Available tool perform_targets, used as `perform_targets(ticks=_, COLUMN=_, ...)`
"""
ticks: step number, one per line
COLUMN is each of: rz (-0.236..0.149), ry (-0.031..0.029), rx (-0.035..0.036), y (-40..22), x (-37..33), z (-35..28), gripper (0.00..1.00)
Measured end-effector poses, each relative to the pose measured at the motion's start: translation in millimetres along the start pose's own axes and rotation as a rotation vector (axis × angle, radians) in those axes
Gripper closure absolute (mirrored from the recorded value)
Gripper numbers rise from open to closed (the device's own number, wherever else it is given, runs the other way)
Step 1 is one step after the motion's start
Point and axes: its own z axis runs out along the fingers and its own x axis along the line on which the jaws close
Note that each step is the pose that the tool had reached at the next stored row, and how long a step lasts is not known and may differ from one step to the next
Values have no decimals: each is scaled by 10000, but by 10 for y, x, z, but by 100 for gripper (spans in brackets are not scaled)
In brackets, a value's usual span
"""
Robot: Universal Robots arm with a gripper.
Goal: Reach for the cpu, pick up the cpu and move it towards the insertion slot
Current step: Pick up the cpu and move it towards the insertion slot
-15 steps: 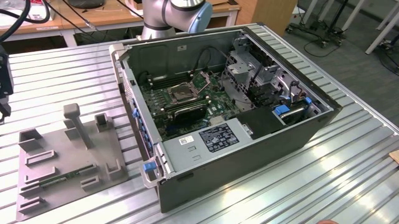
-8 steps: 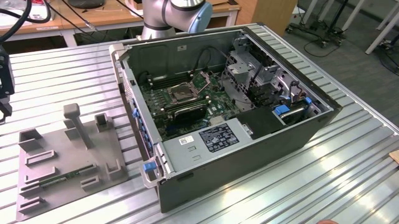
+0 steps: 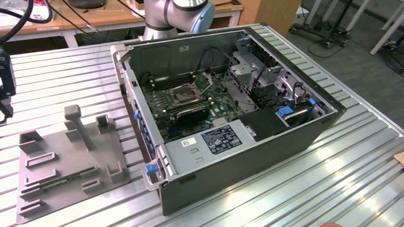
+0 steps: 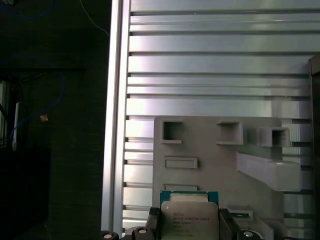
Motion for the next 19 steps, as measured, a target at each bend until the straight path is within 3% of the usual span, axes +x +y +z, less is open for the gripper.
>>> perform_targets(ticks=8, rz=0, ry=0, rx=0, y=-1, x=-25, z=0, gripper=46)
perform_targets(ticks=19, rz=0, ry=1, rx=0, y=-2, x=-117, z=1, gripper=46)
